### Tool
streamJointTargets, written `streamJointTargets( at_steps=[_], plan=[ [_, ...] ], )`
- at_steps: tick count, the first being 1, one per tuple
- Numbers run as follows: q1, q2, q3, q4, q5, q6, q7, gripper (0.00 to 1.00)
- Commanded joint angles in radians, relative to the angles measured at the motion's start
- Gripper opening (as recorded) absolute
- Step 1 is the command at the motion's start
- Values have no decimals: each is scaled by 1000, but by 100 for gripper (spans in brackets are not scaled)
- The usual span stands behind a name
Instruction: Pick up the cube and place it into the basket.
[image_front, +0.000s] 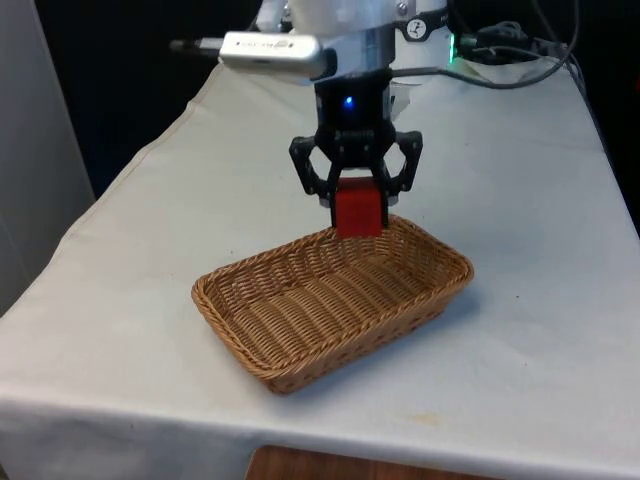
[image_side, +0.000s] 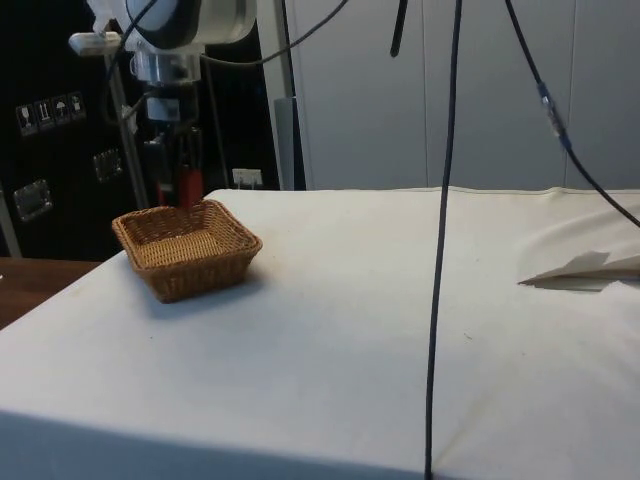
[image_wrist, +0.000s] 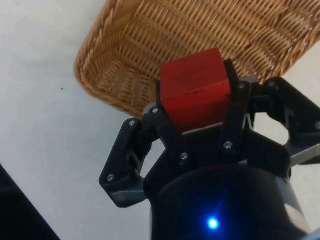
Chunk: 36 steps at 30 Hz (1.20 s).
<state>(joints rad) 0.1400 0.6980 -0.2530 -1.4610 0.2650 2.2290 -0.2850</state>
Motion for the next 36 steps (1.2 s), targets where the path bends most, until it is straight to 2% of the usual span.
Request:
streamJointTargets(
  at_steps=[1,2,3,4,10,19,20,21,24,28,29,30,35,36],
  plan=[
    [-10,12,6,13,11,-11,-10,0],
    [-11,24,1,21,19,-8,-18,0],
    [-4,17,-5,12,15,0,-14,0],
    [-12,29,-1,24,23,-8,-21,0],
    [-18,72,-9,58,37,-1,-33,0],
    [-23,142,-21,116,54,6,-43,0],
    [-17,132,-26,105,49,8,-39,0],
    [-24,149,-23,123,55,6,-43,0],
    [-25,175,-28,146,59,7,-44,0],
    [-26,196,-30,164,60,7,-43,0],
    [-22,189,-34,155,56,8,-40,0],
    [-27,200,-31,168,60,7,-43,0],
    [-28,228,-33,191,59,10,-41,0],
    [-24,221,-36,183,56,10,-40,0]
  ],
)
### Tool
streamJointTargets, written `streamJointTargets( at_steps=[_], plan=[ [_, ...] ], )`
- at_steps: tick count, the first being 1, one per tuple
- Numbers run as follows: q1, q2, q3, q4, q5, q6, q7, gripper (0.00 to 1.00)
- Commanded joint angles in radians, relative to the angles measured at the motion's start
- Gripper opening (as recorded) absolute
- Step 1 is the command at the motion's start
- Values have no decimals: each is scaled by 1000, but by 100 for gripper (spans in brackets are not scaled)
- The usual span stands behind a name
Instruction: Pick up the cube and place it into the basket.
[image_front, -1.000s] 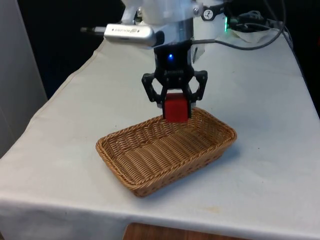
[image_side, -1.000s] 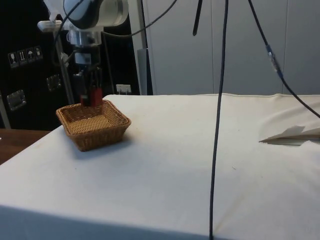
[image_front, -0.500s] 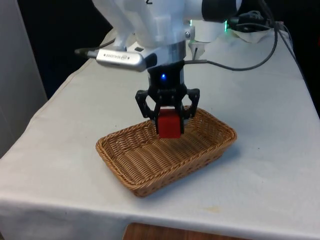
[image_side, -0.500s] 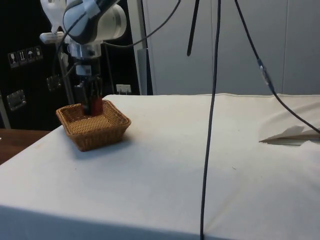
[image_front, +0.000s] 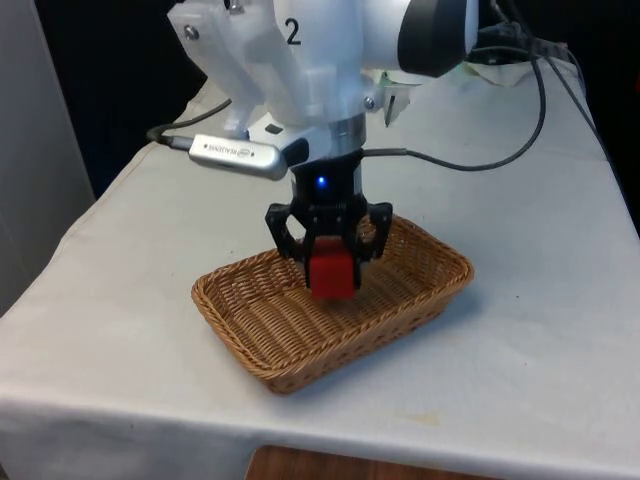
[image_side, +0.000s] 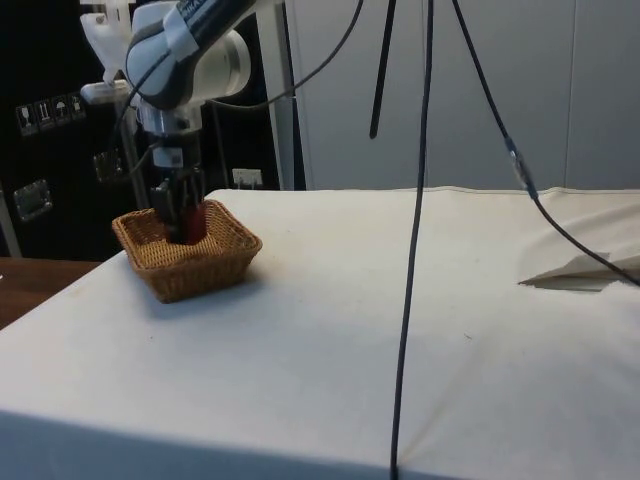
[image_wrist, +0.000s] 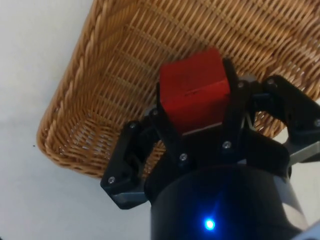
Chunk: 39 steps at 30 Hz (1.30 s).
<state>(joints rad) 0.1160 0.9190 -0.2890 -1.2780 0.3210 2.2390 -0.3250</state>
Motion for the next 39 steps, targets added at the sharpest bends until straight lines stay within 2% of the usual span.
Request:
streamJointTargets(
  at_steps=[1,3,8,12,16,22,25,26,27,32,36,39],
  plan=[
    [0,5,-1,4,0,0,0,0],
    [-5,26,1,25,3,1,0,0],
    [-1,39,-5,34,3,0,0,0],
    [-4,62,-6,57,5,-2,2,0],
    [-1,61,-8,53,3,0,0,0],
    [-4,71,-9,65,4,-2,0,2],
    [-4,71,-9,65,4,-1,0,40],
    [-1,66,-11,58,3,0,0,49],
    [-4,71,-9,65,4,-1,0,49],
    [-4,72,-10,65,4,-1,0,100],
    [-1,66,-11,58,3,0,0,100],
    [-4,72,-10,65,4,-1,-1,100]
  ],
)
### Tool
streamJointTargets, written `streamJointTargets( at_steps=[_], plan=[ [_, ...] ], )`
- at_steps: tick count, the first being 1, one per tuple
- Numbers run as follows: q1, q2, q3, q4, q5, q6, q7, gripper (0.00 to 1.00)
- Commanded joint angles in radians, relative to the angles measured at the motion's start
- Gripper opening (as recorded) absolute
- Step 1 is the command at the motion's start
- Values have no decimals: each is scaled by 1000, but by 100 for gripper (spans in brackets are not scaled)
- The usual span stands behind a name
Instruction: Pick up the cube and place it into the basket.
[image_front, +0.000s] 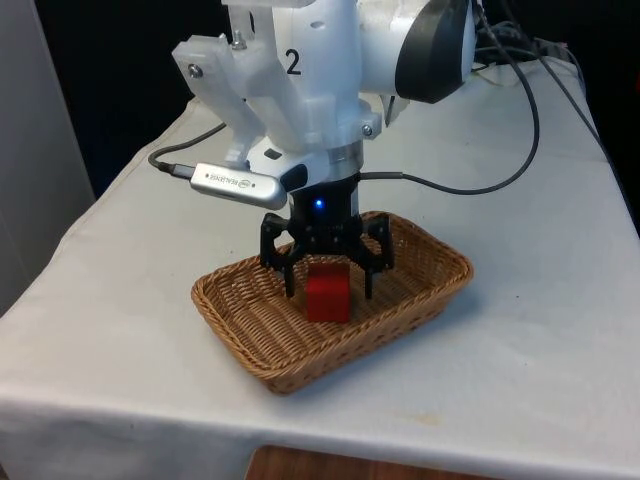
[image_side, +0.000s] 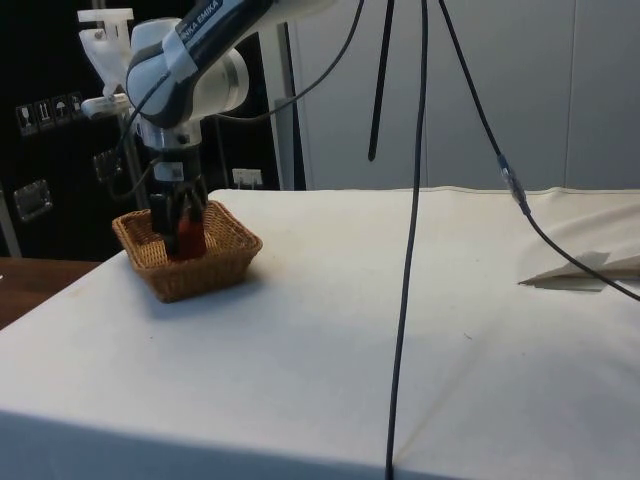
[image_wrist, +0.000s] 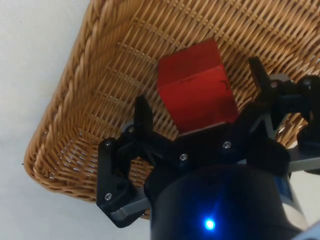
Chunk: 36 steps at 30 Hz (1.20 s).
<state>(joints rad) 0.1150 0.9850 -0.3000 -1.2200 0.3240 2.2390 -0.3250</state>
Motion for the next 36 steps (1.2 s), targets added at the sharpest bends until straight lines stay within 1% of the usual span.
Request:
streamJointTargets(
  at_steps=[1,2,4,5,6,10,14,15,16,23,24,25,27,31,32,33,36],
  plan=[
    [-2,2,0,7,0,-5,0,100],
    [0,-4,-3,9,-1,-11,2,100],
    [0,-6,-5,11,-2,-14,2,100],
    [2,-13,-9,15,-2,-26,3,100],
    [1,-5,-8,20,0,-19,0,100],
    [7,-29,-19,23,-5,-55,5,100],
    [15,-45,-27,22,-9,-72,8,100],
    [9,-38,-21,26,-3,-66,0,100],
    [17,-49,-29,21,-10,-76,8,100],
    [29,-80,-40,18,-20,-106,13,100],
    [23,-72,-35,26,-13,-105,7,100],
    [30,-84,-42,17,-20,-109,13,100],
    [34,-94,-47,16,-20,-120,12,100],
    [39,-107,-54,15,-20,-133,11,100],
    [34,-99,-50,24,-14,-135,7,100],
    [41,-110,-56,15,-20,-137,11,100],
    [43,-121,-59,15,-21,-148,11,100]
  ],
)
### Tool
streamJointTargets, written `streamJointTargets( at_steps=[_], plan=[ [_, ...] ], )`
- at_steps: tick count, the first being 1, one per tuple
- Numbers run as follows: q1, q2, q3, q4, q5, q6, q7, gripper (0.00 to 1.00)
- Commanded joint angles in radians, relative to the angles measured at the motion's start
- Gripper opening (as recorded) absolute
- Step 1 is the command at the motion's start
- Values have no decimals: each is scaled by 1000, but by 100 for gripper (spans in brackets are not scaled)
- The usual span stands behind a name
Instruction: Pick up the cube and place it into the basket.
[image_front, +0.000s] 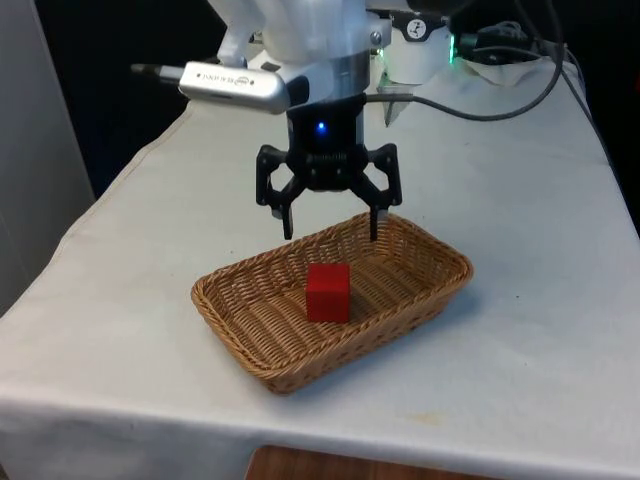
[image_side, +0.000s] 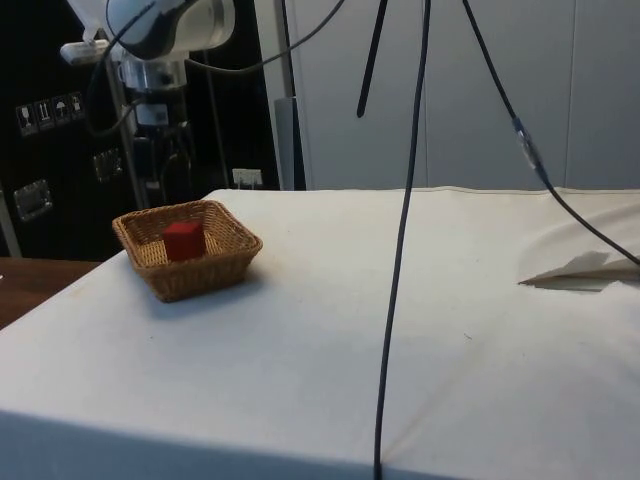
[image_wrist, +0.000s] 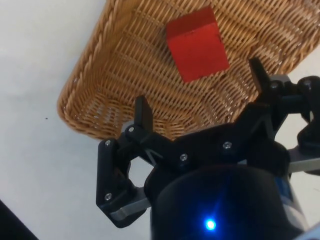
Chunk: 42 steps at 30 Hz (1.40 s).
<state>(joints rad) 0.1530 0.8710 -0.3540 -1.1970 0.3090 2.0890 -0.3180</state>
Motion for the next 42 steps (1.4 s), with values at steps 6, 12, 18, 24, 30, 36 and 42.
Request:
streamJointTargets(
  at_steps=[6,12,18,24,30,36,42],
  plan=[
    [6,-14,-6,-14,-3,0,0,100],
    [11,-30,-7,-33,-3,0,-1,100],
    [19,-63,-10,-68,-5,-1,-2,100],
    [27,-99,-11,-108,-7,1,-4,100],
    [34,-137,-12,-148,-10,1,-6,100],
    [38,-172,-12,-186,-13,2,-8,100],
    [44,-215,-11,-232,-19,2,-9,100]
  ],
)
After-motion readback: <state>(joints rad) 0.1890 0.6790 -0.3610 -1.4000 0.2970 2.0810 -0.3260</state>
